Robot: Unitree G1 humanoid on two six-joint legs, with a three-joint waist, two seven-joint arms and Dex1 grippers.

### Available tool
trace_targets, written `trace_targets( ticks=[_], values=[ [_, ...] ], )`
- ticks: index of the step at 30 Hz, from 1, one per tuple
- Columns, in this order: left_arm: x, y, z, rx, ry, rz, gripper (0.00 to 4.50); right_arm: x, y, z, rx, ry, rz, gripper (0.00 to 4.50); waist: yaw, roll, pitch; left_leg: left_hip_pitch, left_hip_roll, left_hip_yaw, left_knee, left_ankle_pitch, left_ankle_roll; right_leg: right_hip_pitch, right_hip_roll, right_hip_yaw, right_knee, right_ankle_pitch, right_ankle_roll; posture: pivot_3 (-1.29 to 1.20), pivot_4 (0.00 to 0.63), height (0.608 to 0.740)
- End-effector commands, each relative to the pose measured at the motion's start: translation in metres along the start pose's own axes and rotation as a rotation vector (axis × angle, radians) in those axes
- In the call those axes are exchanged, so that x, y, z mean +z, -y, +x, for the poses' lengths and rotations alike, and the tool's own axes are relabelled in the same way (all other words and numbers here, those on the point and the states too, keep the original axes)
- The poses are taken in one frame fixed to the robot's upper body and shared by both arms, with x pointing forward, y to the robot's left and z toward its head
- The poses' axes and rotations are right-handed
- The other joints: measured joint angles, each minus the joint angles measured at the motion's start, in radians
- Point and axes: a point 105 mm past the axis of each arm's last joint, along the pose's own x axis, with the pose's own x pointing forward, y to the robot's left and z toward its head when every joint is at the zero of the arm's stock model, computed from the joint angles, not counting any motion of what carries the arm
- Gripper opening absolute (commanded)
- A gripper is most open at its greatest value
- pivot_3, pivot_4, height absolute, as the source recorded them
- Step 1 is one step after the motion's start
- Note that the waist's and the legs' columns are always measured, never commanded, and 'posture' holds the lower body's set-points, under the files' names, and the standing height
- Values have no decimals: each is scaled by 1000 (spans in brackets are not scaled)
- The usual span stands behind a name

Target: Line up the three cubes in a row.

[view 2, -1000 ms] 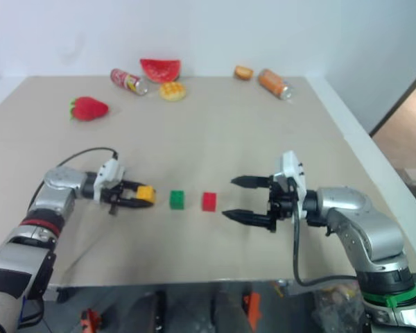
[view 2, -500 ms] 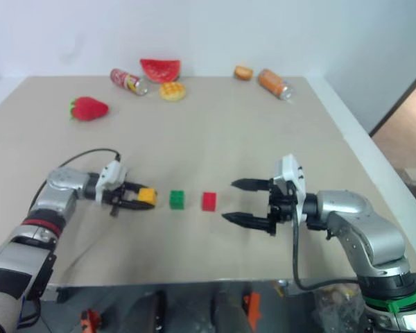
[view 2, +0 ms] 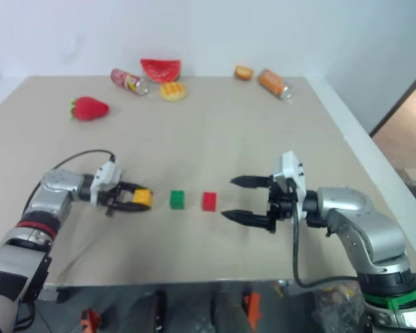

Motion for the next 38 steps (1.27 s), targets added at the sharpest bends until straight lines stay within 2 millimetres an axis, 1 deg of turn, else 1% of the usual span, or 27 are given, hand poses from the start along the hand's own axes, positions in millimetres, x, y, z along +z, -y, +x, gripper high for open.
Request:
trace_targets(
  ticks=[1,2,3,4,7,10,12,16,19,21,23,25,26,28,29,30,31,32,33,35,36,38],
  values=[
    [7,-4,0,4,14,46,3824,10,-1,-2,8,19,-33,4500,0,0,0,0,0,0,0,0,0,0,0,0,0,0,0,0,150,740],
    [8,-4,0,9,20,54,4163,10,-1,-2,7,20,-34,4500,0,0,0,0,0,0,0,0,0,0,0,0,0,0,0,0,150,740],
    [9,-5,0,15,25,64,4396,10,0,-1,6,20,-34,4500,0,0,0,0,0,0,0,0,0,0,0,0,0,0,0,0,150,740],
    [10,-6,-1,23,26,72,4456,10,0,-1,5,22,-34,4500,0,0,0,0,0,0,0,0,0,0,0,0,0,0,0,0,150,740],
    [11,-6,-6,31,19,83,4456,11,0,-1,6,27,-35,4500,0,0,0,0,0,0,0,0,0,0,0,0,0,0,0,0,150,740],
    [7,-2,-15,27,-9,47,4456,13,1,0,10,33,-39,4500,-1,0,0,0,0,0,0,0,0,0,0,0,0,0,0,0,150,740],
    [6,1,-21,26,-27,54,4456,14,2,1,12,37,-42,4500,-3,0,0,0,0,0,0,0,0,0,0,0,1,0,0,0,150,740],
    [3,7,-46,67,-70,47,4456,17,2,1,22,42,-50,4500,-2,0,0,0,0,0,0,0,0,0,0,0,1,0,0,0,150,740],
    [-5,19,-68,81,-128,0,4456,19,4,2,27,43,-59,4500,-4,0,0,0,1,0,0,0,0,-1,0,0,1,-2,-3,0,150,740],
    [-7,20,-90,167,-143,-46,4456,21,4,2,30,47,-69,4500,-3,0,0,0,1,0,0,0,0,-1,0,0,1,-3,-5,0,150,740],
    [-8,15,-111,308,-138,-96,4456,23,6,3,19,60,-84,4500,-2,0,0,0,1,0,0,0,0,-1,0,0,1,-3,-5,0,150,740],
    [-5,-8,-130,595,-81,-161,4456,20,19,3,-71,67,-113,4500,-1,0,0,0,2,0,0,0,0,-1,0,-1,1,-3,-5,0,150,740],
    [-4,-17,-139,733,-44,-205,4456,17,29,3,-139,71,-129,4500,0,0,0,1,2,0,0,0,0,0,0,-2,1,-3,-5,0,150,740],
    [-3,-25,-149,882,-3,-267,4456,13,43,1,-230,79,-144,4500,3,0,0,1,2,0,2,1,0,1,-1,-2,2,-2,-4,0,150,740],
    [-1,-26,-153,963,42,-304,4456,10,59,-3,-329,109,-115,4500,3,0,0,1,2,0,2,1,0,1,-2,-3,2,-2,-4,0,150,740],
    [1,-25,-154,1035,89,-329,4456,8,75,-9,-440,146,-99,4500,1,-1,-1,1,1,1,2,1,0,1,-2,-2,1,-1,-3,0,150,740],
    [2,-22,-156,1087,118,-350,4456,5,85,-13,-516,171,-87,4500,1,-1,-1,2,2,2,2,1,0,2,-3,-2,1,-1,-3,0,150,740],
    [5,-19,-156,1157,180,-366,4456,-3,103,-20,-662,177,-57,4500,-2,-1,-1,2,1,3,2,1,0,2,-4,-2,1,-1,-2,0,150,740],
    [7,-16,-156,1203,219,-379,4456,-9,114,-25,-753,174,-41,4500,-2,-1,-1,2,1,4,1,1,0,2,-4,-1,1,0,-2,0,150,740],
    [6,-8,-151,1283,283,-418,4456,-20,130,-34,-918,193,1,4500,-1,-1,-1,3,1,6,1,1,0,1,-4,0,1,3,2,0,150,740],
    [7,-5,-149,1316,304,-423,4456,-22,134,-37,-963,204,10,4500,-1,-1,-1,2,1,5,1,1,0,1,-4,0,1,3,2,0,150,740],
    [5,3,-136,1340,348,-456,4456,-28,140,-40,-1069,222,27,4500,-1,-1,-1,3,1,5,0,1,0,1,-3,1,1,3,2,0,150,740]
  ],
)
